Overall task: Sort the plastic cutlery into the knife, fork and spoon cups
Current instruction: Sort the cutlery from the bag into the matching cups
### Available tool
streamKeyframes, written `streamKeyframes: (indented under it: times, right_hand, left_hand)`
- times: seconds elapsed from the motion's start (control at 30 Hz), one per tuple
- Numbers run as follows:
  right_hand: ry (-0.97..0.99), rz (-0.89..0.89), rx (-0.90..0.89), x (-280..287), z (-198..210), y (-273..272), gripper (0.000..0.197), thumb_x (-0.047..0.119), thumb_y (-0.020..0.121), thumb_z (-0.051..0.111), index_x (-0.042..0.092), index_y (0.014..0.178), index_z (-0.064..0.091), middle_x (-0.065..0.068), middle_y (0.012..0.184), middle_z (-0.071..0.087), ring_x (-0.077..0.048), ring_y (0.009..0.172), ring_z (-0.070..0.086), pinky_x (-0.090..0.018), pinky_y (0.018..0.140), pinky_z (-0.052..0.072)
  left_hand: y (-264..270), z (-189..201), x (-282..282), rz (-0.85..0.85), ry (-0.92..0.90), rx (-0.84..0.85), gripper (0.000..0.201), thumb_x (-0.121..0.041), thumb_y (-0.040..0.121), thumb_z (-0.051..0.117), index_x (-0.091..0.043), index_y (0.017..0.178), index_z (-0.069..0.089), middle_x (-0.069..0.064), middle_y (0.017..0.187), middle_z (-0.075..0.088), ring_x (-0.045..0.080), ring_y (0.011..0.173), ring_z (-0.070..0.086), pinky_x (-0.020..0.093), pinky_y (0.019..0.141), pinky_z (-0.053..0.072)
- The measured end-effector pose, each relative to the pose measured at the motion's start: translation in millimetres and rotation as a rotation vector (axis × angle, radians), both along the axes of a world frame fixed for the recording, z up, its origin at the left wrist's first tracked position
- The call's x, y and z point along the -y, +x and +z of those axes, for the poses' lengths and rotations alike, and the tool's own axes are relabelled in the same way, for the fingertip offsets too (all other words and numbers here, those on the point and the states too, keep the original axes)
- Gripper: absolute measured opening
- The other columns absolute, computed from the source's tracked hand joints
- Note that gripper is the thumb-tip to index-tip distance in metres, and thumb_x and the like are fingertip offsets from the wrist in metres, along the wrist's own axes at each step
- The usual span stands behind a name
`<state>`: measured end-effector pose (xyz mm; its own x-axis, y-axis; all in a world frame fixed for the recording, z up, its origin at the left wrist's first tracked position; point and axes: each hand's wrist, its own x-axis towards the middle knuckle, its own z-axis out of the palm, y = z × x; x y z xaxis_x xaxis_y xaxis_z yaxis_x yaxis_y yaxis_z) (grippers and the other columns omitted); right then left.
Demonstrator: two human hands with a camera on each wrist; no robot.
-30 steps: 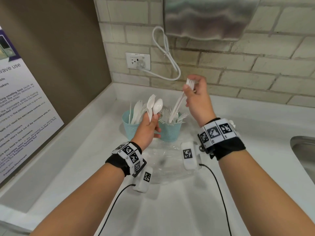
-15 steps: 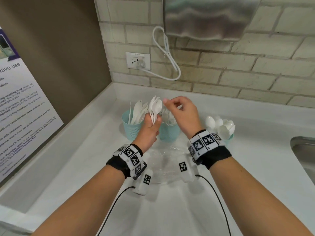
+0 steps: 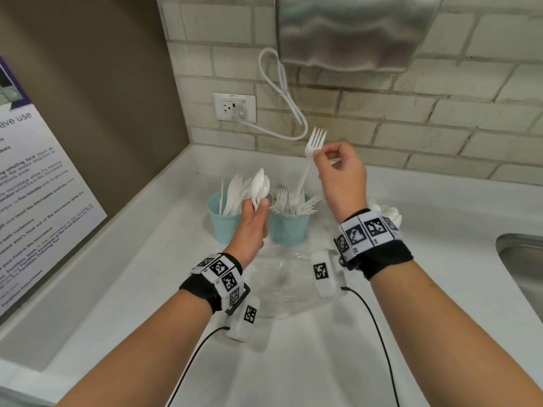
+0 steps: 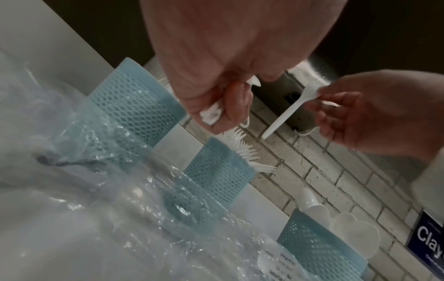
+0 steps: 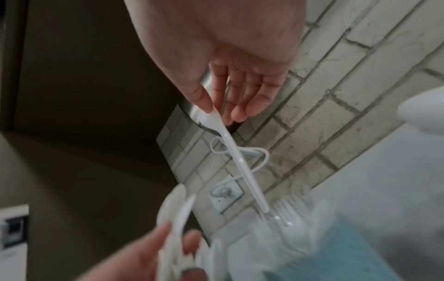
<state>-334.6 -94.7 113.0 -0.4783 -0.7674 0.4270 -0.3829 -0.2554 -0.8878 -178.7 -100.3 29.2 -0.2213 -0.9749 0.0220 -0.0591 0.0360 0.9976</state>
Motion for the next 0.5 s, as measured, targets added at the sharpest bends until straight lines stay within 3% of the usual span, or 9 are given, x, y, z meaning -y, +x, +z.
streamKeyframes:
  times: [0.07,0.17,0.27,0.33,0.4,0.47,0.5]
  right_hand:
    - [0.096,-0.026,-0.144,3.1,-11.9,-3.5,0.003,0.024,0.087,0.060,0.022,0.086,0.061,0.012,0.085,0.060,-0.003,0.066,0.051,-0.017,0.063,0.043]
    - [0.313,-0.024,-0.335,9.7,-43.3,-9.2,0.009,0.032,0.086,0.061,0.027,0.088,0.068,0.003,0.098,0.068,-0.018,0.094,0.057,-0.035,0.087,0.048]
    - [0.467,-0.045,-0.531,2.5,-57.5,-9.3,0.028,0.044,0.086,0.059,0.027,0.105,0.071,-0.003,0.116,0.061,-0.027,0.114,0.043,-0.038,0.098,0.038]
    - [0.358,-0.012,-0.429,-6.2,-50.6,-7.0,0.038,0.052,0.089,0.052,0.025,0.111,0.069,-0.002,0.111,0.058,-0.023,0.114,0.043,-0.033,0.097,0.036]
    - [0.254,0.127,-0.169,-15.8,-42.1,-2.4,0.040,0.053,0.091,0.049,0.022,0.104,0.069,0.000,0.102,0.057,-0.011,0.105,0.051,-0.023,0.092,0.039]
    - [0.240,0.247,-0.016,-22.8,-38.9,0.8,0.035,0.054,0.087,0.055,0.021,0.092,0.066,-0.003,0.098,0.058,0.000,0.085,0.059,-0.017,0.085,0.047]
    - [0.241,0.260,0.008,-25.9,-38.9,1.1,0.034,0.052,0.085,0.059,0.020,0.094,0.063,-0.005,0.100,0.060,-0.003,0.082,0.060,-0.019,0.083,0.049]
  left_hand:
    - [-0.1,0.4,-0.7,0.003,0.002,-0.026,0.015,-0.039,0.101,0.033,-0.031,0.098,0.044,-0.005,0.071,0.033,0.006,0.052,0.027,0.018,0.044,0.023]
    - [-3.5,2.1,-2.3,-0.006,-0.037,-0.059,0.024,-0.036,0.102,0.029,-0.028,0.096,0.051,-0.005,0.071,0.038,0.006,0.051,0.029,0.018,0.046,0.024]
    - [-7.1,2.8,-2.7,-0.030,-0.064,-0.106,0.031,-0.037,0.102,0.029,-0.024,0.094,0.056,-0.004,0.071,0.041,0.007,0.051,0.029,0.020,0.048,0.025]
    - [-10.8,2.5,-3.9,-0.049,-0.057,-0.124,0.032,-0.036,0.103,0.029,-0.023,0.093,0.057,-0.004,0.070,0.041,0.008,0.051,0.030,0.020,0.049,0.026]
    - [-19.9,3.2,-6.5,-0.091,-0.062,-0.082,0.031,-0.035,0.103,0.030,-0.024,0.092,0.057,-0.004,0.070,0.042,0.007,0.054,0.033,0.020,0.052,0.029]
    - [-37.0,1.5,-8.3,-0.150,-0.134,0.018,0.024,-0.030,0.103,0.032,-0.022,0.097,0.054,-0.003,0.079,0.049,0.007,0.063,0.043,0.026,0.063,0.038]
    - [-47.5,-0.3,-9.2,-0.187,-0.198,0.059,0.020,-0.024,0.103,0.034,-0.019,0.107,0.052,-0.001,0.091,0.056,0.009,0.076,0.051,0.029,0.074,0.043]
